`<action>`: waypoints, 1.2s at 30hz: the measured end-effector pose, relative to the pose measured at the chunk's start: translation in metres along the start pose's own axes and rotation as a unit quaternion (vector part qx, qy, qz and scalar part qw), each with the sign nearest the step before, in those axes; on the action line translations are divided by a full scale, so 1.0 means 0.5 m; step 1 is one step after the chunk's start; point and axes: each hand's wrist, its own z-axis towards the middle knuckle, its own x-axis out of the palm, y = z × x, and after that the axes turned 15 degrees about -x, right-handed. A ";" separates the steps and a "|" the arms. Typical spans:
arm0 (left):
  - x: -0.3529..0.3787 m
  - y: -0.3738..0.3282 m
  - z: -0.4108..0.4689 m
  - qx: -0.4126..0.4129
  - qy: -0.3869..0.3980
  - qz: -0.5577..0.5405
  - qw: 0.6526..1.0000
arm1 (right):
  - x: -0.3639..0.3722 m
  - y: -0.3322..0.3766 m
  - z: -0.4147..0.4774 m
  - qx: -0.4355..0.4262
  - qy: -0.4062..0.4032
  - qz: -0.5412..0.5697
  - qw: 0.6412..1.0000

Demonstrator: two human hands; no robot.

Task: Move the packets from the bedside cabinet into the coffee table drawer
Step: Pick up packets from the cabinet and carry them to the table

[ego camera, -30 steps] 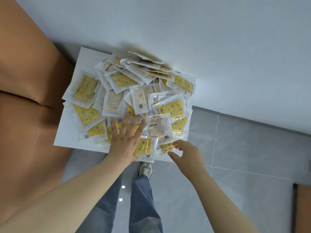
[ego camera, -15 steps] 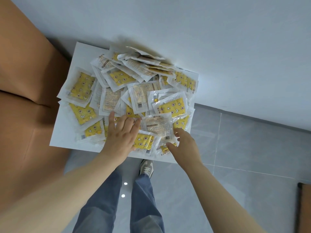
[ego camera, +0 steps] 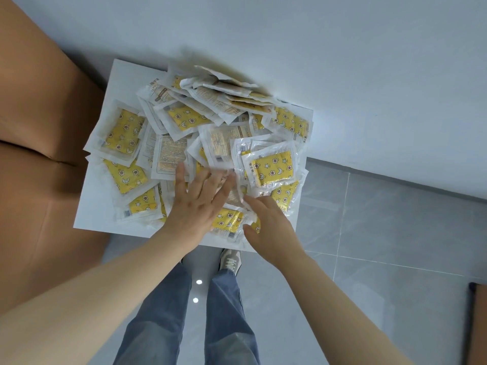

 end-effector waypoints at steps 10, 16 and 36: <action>-0.002 -0.008 0.017 0.032 0.017 0.021 0.999 | -0.021 -0.050 -0.039 0.068 -0.164 0.072 0.982; 0.009 -0.005 0.010 0.009 -0.025 -0.001 1.000 | -0.063 -0.116 -0.006 0.311 -0.191 0.194 0.911; 0.013 -0.003 -0.017 -0.043 -0.043 -0.129 0.990 | -0.051 -0.085 0.120 0.312 -0.272 0.180 0.892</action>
